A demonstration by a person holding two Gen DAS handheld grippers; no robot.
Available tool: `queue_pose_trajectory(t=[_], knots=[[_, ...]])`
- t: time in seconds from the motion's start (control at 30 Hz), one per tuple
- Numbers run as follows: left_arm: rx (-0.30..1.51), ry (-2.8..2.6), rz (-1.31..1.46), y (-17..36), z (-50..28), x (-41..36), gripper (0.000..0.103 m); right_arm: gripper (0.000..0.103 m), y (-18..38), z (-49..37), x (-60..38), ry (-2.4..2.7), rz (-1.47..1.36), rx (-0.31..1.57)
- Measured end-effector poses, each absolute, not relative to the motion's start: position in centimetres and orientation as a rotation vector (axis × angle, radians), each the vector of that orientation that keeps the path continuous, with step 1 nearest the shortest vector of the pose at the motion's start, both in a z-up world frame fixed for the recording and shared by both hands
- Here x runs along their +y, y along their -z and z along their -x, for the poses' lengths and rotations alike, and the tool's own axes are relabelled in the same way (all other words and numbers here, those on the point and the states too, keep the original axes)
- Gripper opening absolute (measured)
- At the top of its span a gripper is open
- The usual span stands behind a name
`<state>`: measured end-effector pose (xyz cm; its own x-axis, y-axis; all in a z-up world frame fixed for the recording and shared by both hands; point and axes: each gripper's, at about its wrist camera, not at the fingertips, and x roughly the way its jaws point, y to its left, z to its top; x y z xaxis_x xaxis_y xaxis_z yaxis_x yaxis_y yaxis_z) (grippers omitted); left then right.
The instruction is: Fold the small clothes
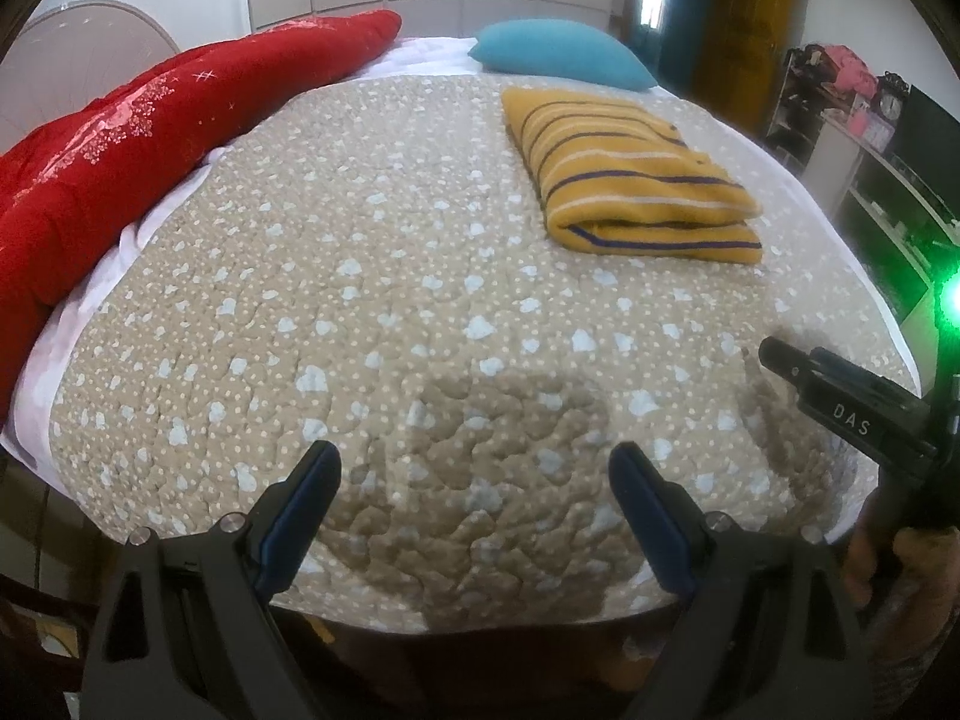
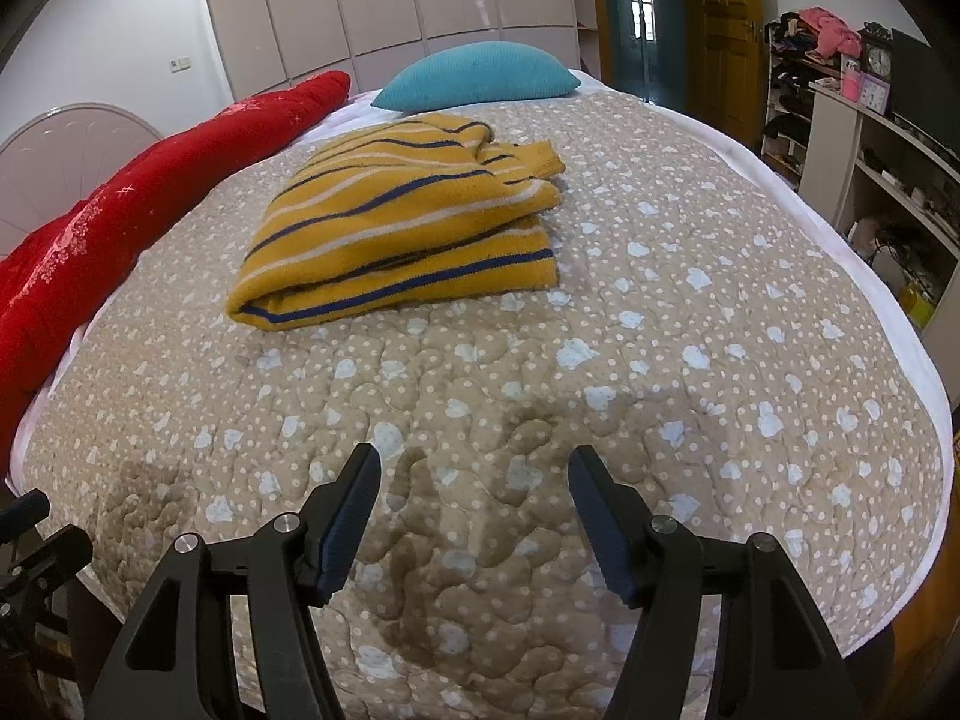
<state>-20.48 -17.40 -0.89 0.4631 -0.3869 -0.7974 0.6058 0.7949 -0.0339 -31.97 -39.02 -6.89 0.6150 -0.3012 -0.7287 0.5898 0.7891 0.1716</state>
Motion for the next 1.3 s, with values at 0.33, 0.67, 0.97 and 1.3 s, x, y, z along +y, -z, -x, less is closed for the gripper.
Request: queue_pose_trajectory(t=[0.33,0.67,0.97,1.3], knots=[[0.901,0.611,-0.281,1.10,20.46,-17.30,0.090,0.071,7.04,32.04,-38.94,0.536,-0.416,0.746],[0.901,0.607,-0.296,1.29,20.43,-17.35,0.090,0.071,7.14,32.11,-38.97,0.537,-0.417,0.748],[0.901,0.607,-0.310,1.50,20.34,-17.33,0.090,0.072,7.29,32.11,-39.01,0.539,-0.417,0.751],[0.904,0.609,-0.316,1.59,20.35,-17.42,0.090,0.072,7.30,32.09,-38.99,0.537,-0.415,0.751]])
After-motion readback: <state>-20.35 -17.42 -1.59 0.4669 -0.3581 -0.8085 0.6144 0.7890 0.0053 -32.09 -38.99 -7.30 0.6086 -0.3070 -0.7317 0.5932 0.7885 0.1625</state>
